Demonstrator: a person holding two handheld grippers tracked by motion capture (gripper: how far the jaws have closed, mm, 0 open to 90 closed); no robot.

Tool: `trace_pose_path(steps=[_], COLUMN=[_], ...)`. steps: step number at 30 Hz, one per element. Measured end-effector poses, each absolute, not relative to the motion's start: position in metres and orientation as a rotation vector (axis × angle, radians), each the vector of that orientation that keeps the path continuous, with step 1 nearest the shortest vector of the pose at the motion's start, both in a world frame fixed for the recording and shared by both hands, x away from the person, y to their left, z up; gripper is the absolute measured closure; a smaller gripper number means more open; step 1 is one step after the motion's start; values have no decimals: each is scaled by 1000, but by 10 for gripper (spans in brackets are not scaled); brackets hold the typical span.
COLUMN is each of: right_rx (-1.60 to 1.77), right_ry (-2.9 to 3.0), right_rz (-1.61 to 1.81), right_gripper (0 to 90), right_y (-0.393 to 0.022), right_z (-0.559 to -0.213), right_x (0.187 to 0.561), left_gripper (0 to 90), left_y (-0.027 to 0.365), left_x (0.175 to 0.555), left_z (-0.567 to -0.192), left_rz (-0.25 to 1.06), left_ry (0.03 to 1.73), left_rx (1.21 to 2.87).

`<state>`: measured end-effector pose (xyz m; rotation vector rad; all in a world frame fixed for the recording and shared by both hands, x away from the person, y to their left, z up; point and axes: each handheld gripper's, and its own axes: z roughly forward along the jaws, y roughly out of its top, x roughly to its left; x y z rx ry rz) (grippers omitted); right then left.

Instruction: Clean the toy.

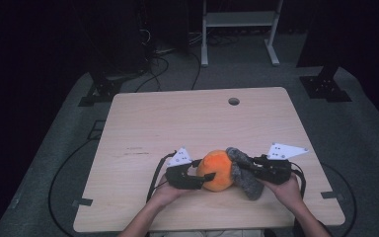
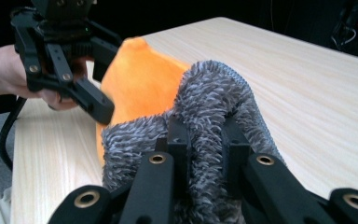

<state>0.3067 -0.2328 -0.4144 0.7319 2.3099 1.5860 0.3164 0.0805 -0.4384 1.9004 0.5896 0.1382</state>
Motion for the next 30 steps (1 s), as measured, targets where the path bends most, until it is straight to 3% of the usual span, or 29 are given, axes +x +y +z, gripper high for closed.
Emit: trace_pose_path(steps=[12,21,30], right_rx=[626,526,615], right_ry=[2367,2380,2336], right_rz=[1588,1569,1568], right_gripper=[774,775,775], right_y=[-213,-188,-210], right_z=[-412,-394,-394], right_x=[287,294,311], left_gripper=[341,343,349], left_y=[73,73,72], left_x=[312,310,305], left_z=[-437,-436,-437], left_rz=[184,212,241], left_ry=[588,567,517], left_rx=[1909,1933,1953])
